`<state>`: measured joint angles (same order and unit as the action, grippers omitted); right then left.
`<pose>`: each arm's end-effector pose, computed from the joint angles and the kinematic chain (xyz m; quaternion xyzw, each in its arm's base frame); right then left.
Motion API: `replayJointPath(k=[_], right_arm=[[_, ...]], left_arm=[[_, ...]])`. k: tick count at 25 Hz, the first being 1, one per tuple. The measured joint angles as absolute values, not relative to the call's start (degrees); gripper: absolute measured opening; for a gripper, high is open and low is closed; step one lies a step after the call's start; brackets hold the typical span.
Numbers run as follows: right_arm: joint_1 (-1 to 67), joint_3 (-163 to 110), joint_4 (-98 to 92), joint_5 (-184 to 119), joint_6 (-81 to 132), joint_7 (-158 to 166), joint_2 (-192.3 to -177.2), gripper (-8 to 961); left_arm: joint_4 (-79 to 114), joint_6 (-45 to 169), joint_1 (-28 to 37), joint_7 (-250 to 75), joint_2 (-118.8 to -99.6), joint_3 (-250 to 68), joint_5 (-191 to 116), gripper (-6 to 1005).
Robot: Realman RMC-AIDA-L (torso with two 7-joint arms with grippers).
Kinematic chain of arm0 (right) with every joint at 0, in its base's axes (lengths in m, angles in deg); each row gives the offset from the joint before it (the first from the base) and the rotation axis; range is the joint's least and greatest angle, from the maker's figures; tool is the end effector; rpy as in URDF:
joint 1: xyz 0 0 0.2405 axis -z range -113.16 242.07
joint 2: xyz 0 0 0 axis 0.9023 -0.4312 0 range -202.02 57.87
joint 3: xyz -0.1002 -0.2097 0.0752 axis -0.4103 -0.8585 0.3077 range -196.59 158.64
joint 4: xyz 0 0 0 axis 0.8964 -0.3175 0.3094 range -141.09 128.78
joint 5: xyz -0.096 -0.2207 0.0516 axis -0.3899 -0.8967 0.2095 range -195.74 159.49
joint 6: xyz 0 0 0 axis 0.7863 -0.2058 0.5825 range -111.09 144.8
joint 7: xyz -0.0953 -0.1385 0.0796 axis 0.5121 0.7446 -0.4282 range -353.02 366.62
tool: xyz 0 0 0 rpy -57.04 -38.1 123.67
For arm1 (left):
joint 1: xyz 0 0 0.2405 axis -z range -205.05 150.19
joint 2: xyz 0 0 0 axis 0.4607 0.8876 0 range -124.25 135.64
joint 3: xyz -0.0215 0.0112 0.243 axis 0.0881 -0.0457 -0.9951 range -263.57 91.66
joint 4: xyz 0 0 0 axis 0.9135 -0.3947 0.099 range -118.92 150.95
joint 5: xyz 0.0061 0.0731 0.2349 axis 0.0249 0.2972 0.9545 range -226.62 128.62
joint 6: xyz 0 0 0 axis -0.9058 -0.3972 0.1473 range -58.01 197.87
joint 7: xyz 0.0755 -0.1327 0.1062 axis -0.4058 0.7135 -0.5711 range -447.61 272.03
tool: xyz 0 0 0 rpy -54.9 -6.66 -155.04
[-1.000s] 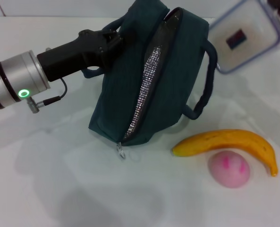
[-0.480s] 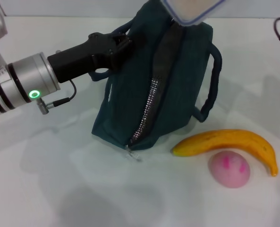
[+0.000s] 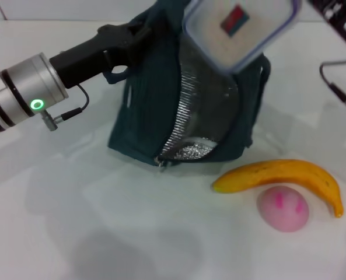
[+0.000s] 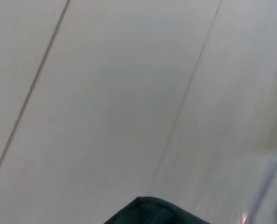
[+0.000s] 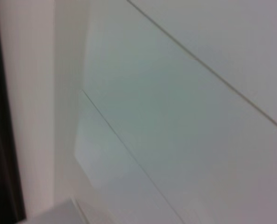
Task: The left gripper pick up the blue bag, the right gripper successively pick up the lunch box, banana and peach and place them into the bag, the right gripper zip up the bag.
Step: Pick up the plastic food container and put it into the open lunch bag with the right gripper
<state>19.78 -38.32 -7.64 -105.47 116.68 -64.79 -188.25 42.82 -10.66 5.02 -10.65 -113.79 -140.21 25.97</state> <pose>0.1525 0.3950 -0.0140 -0.7176 0.2699 0.6350 0.0947 -0.1974 0.4090 -0.0308 -0.8360 -0.2614 -0.4481 0.1789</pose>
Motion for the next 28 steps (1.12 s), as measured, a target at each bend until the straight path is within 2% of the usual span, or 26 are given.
replayJointPath(k=[6, 11, 20, 25, 27, 28], right_arm=[[21.21, -45.24, -7.41, -105.59, 108.94, -64.76, -188.23, 95], [19.55, -49.85, -6.67, -105.59, 103.35, -65.25, -188.27, 95], [17.95, -51.51, -5.94, -105.49, 105.50, -65.31, -188.24, 96], [18.79, -51.50, -4.54, -105.17, 106.84, -65.30, -188.10, 161], [19.81, -51.26, -3.55, -105.12, 109.98, -65.30, -187.86, 382], [20.94, -51.17, -2.03, -105.10, 112.20, -65.30, -187.82, 421]], left_arm=[[43.09, -10.52, 4.96, -10.48, -113.57, -140.18, 25.98, 39], [43.11, -9.64, 5.50, -8.53, -113.47, -140.28, 26.41, 39], [42.98, -8.86, 5.82, -7.38, -113.30, -140.52, 27.24, 39], [42.81, -7.84, 5.73, -7.18, -113.43, -140.61, 27.80, 39], [42.80, -7.81, 5.70, -7.16, -113.46, -140.60, 28.33, 39], [42.76, -7.80, 5.68, -7.17, -113.49, -140.58, 28.46, 39]])
